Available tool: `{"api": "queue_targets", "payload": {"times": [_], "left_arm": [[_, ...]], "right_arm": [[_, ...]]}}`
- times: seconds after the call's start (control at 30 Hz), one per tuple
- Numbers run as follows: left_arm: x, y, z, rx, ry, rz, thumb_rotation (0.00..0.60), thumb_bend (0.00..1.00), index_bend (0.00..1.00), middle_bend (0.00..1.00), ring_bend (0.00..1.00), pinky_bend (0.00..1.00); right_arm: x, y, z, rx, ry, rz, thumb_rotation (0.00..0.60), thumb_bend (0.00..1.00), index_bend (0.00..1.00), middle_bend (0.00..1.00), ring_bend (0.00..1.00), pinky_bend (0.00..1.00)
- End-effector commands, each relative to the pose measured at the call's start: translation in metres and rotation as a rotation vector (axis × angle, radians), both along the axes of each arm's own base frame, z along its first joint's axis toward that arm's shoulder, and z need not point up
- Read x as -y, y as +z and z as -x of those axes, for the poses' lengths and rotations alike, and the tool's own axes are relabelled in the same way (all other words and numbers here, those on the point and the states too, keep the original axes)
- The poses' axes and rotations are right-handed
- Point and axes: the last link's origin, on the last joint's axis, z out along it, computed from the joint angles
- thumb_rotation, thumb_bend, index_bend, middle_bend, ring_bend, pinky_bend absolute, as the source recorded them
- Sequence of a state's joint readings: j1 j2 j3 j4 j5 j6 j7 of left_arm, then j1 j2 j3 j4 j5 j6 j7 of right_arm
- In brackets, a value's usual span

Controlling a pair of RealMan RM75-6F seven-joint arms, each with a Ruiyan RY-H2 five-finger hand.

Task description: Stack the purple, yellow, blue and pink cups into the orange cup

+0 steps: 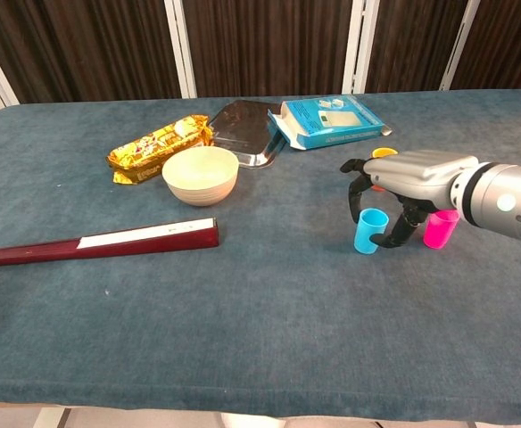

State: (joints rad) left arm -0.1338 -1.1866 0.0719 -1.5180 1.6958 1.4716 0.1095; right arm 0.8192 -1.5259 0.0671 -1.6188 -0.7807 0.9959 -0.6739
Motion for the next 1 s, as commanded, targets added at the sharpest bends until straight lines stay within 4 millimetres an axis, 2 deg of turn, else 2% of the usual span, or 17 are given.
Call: {"api": "queue_targets", "payload": {"times": [0.03,0.27,0.37,0.53,0.7,1.0], "left_arm": [[0.0,0.0,0.0,0.0,0.0,0.0,0.6,0.45,0.0,0.0,0.01,0.1],[0.0,0.0,0.001,0.0,0.003,-0.001,0.6,0.45,0.0,0.0,0.01,0.1],[0.0,0.0,0.0,-0.001,0.002,-0.001,0.6,0.45,0.0,0.0,0.01,0.1],[0.0,-0.001,0.0,-0.003,0.002,-0.003,0.6,0.45,0.0,0.0,0.01,0.1],[0.0,-0.002,0.0,-0.007,0.003,-0.001,0.6,0.45,0.0,0.0,0.01,0.1],[-0.002,-0.001,0.001,-0.007,0.009,-0.004,0.6,0.45,0.0,0.0,0.01,0.1]], "right_arm": [[0.0,0.0,0.0,-0.001,-0.001,0.002,0.6,0.47,0.58,0.0,0.0,0.0],[0.007,0.013,-0.006,0.039,-0.007,0.045,0.6,0.47,0.59,0.0,0.0,0.0],[0.02,0.029,-0.015,0.086,-0.011,0.11,0.6,0.47,0.6,0.0,0.0,0.0],[0.058,0.053,-0.027,0.095,-0.031,0.278,0.6,0.47,0.6,0.01,0.0,0.0],[0.086,0.057,-0.028,0.099,-0.102,0.349,0.6,0.47,0.6,0.01,0.0,0.0],[0.096,0.054,-0.01,0.069,-0.156,0.356,0.6,0.47,0.6,0.01,0.0,0.0]]}}
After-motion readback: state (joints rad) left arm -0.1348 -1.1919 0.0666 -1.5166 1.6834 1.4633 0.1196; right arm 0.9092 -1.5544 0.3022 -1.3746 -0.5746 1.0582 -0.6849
